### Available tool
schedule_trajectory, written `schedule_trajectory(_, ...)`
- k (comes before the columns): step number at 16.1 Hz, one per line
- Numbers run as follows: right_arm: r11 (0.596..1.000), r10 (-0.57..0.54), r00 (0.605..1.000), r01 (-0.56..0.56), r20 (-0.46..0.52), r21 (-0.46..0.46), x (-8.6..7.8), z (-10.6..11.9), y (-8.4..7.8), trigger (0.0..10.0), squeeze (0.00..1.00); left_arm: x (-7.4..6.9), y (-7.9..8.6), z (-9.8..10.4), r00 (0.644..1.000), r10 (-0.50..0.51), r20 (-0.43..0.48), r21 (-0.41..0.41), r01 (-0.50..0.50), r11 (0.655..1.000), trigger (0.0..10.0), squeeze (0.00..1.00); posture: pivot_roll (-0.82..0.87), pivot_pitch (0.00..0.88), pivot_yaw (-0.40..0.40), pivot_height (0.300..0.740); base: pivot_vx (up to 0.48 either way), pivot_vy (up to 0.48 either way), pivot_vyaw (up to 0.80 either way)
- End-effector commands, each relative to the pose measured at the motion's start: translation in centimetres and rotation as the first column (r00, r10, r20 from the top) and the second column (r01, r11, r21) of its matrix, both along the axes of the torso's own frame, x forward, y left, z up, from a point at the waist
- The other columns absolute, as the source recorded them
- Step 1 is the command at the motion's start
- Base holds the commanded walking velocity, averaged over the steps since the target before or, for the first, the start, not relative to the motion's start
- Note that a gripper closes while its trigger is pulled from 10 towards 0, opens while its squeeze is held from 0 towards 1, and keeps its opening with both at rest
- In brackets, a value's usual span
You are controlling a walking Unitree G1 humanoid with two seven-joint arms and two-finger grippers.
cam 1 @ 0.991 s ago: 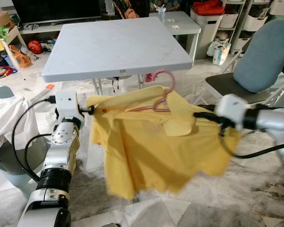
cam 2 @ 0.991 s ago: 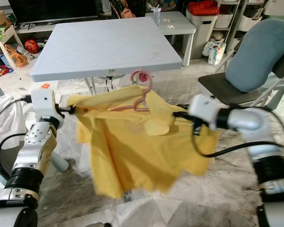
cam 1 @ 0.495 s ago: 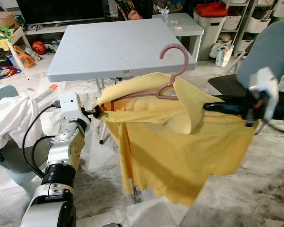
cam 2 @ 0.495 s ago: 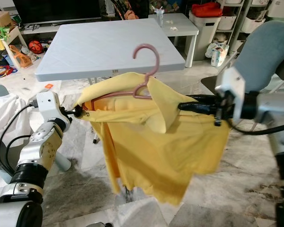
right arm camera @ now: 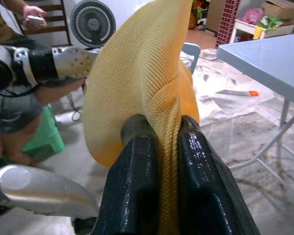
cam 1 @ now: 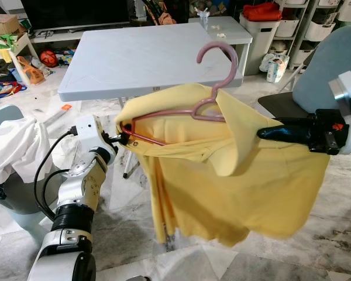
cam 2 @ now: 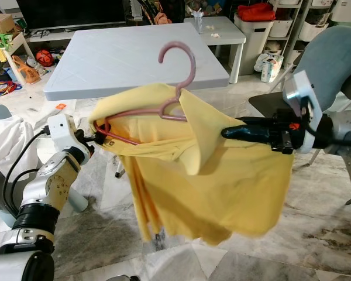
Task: Hang hanger
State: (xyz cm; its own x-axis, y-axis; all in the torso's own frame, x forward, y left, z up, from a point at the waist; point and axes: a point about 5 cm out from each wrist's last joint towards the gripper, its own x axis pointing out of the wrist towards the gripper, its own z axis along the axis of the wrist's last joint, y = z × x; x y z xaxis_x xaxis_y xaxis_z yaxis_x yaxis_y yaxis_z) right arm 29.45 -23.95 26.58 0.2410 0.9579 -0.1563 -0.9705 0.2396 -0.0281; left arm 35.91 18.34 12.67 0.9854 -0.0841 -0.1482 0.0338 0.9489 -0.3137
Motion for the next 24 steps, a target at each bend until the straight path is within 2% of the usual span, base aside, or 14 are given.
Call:
schedule_trajectory(1, 0.985, 0.101, 0.976, -0.126, 0.193, 0.118, -1.1, 4.4, 0.4, 10.0, 0.0, -0.7, 0.2, -1.7, 0.998, 0.016, -0.063, -0.008, -0.016, 1.0, 10.0, 0.0, -0.16, 0.0, 0.055, 0.74, 0.0, 0.0, 0.0)
schedule_trajectory(3, 0.993, 0.116, 0.98, -0.113, 0.162, -0.026, -1.2, 2.1, 0.2, 10.0, 0.0, -0.2, 0.6, 0.2, 0.999, 0.015, 0.031, -0.023, -0.014, 1.0, 10.0, 0.0, -0.16, 0.0, 0.053, 0.74, 0.0, 0.0, 0.0)
schedule_trajectory(4, 0.968, 0.093, 0.978, -0.045, 0.184, -0.247, -0.7, -0.2, -0.5, 10.0, 0.0, 0.0, 1.5, 1.2, 0.997, 0.034, 0.065, -0.012, -0.033, 0.999, 10.0, 0.0, -0.16, 0.0, 0.053, 0.74, 0.0, 0.0, 0.0)
schedule_trajectory(7, 0.921, 0.074, 0.978, 0.009, 0.197, -0.39, -0.5, -1.6, -1.4, 10.0, 0.0, -0.2, 1.5, 1.7, 0.996, -0.007, 0.086, 0.007, 0.007, 1.0, 10.0, 0.0, -0.16, 0.0, 0.056, 0.74, 0.0, 0.0, 0.0)
schedule_trajectory(9, 0.877, 0.069, 0.98, 0.03, 0.187, -0.479, -0.7, -2.2, -2.5, 10.0, 0.0, -1.2, 0.1, 2.1, 0.973, -0.195, 0.124, 0.069, 0.187, 0.98, 10.0, 0.0, -0.16, 0.0, 0.06, 0.74, 0.0, 0.0, 0.0)
schedule_trajectory(10, 0.88, 0.075, 0.981, 0.019, 0.179, -0.475, -0.8, -2.1, -2.4, 10.0, 0.0, -1.3, 0.0, 2.2, 0.967, -0.217, 0.132, 0.071, 0.209, 0.975, 10.0, 0.0, -0.16, 0.0, 0.06, 0.74, 0.0, 0.0, 0.0)
schedule_trajectory(13, 0.95, 0.115, 0.977, -0.055, 0.181, -0.309, -1.2, -0.2, -1.3, 10.0, 0.0, -1.2, 0.5, 1.1, 0.979, -0.181, 0.095, 0.071, 0.175, 0.982, 10.0, 0.0, -0.16, 0.0, 0.059, 0.74, 0.0, 0.0, 0.0)
schedule_trajectory(15, 0.997, 0.079, 0.976, -0.074, 0.201, -0.033, -0.6, 2.0, 0.1, 10.0, 0.0, -1.4, -0.9, -0.4, 0.98, -0.197, 0.041, 0.068, 0.194, 0.979, 10.0, 0.0, -0.16, 0.0, 0.056, 0.74, 0.0, 0.0, 0.0)
schedule_trajectory(17, 0.994, 0.046, 0.981, -0.065, 0.188, 0.093, -0.3, 2.4, 0.0, 10.0, 0.0, -2.0, -2.1, -1.5, 0.975, -0.224, 0.007, 0.05, 0.224, 0.973, 10.0, 0.0, -0.16, 0.0, 0.054, 0.74, 0.0, 0.0, 0.0)
schedule_trajectory(18, 0.979, 0.009, 0.986, -0.042, 0.166, 0.199, 0.1, 2.7, -0.1, 10.0, 0.0, -2.4, -2.6, -2.0, 0.973, -0.23, 0.0, 0.024, 0.23, 0.973, 10.0, 1.0, -0.16, 0.0, 0.055, 0.74, 0.0, 0.0, 0.0)
schedule_trajectory(20, 0.962, -0.041, 0.988, -0.002, 0.15, 0.274, 0.5, 2.8, 0.2, 10.0, 0.0, -2.5, -2.8, -2.2, 0.973, -0.232, 0.006, 0.034, 0.232, 0.972, 10.0, 1.0, -0.15, 0.0, 0.053, 0.74, 0.0, 0.0, 0.0)
schedule_trajectory(21, 0.94, -0.176, 0.974, 0.123, 0.143, 0.317, 2.0, 2.5, 1.0, 10.0, 0.0, -2.6, -3.3, -1.9, 0.969, -0.247, 0.027, 0.107, 0.243, 0.964, 10.0, 1.0, -0.15, 0.0, 0.052, 0.74, 0.0, 0.0, 0.0)
schedule_trajectory(23, 0.926, -0.324, 0.932, 0.278, 0.16, 0.255, 3.8, 0.8, 2.4, 10.0, 0.0, -3.1, -4.5, -1.6, 0.938, -0.343, 0.053, 0.252, 0.32, 0.914, 10.0, 1.0, -0.15, 0.0, 0.051, 0.74, 0.0, 0.0, 0.0)
schedule_trajectory(24, 0.924, -0.357, 0.923, 0.327, 0.143, 0.196, 4.3, -0.8, 3.3, 10.0, 0.0, -3.4, -5.2, -1.5, 0.912, -0.404, 0.07, 0.349, 0.357, 0.866, 10.0, 1.0, -0.14, 0.0, 0.047, 0.74, 0.0, 0.0, 0.0)
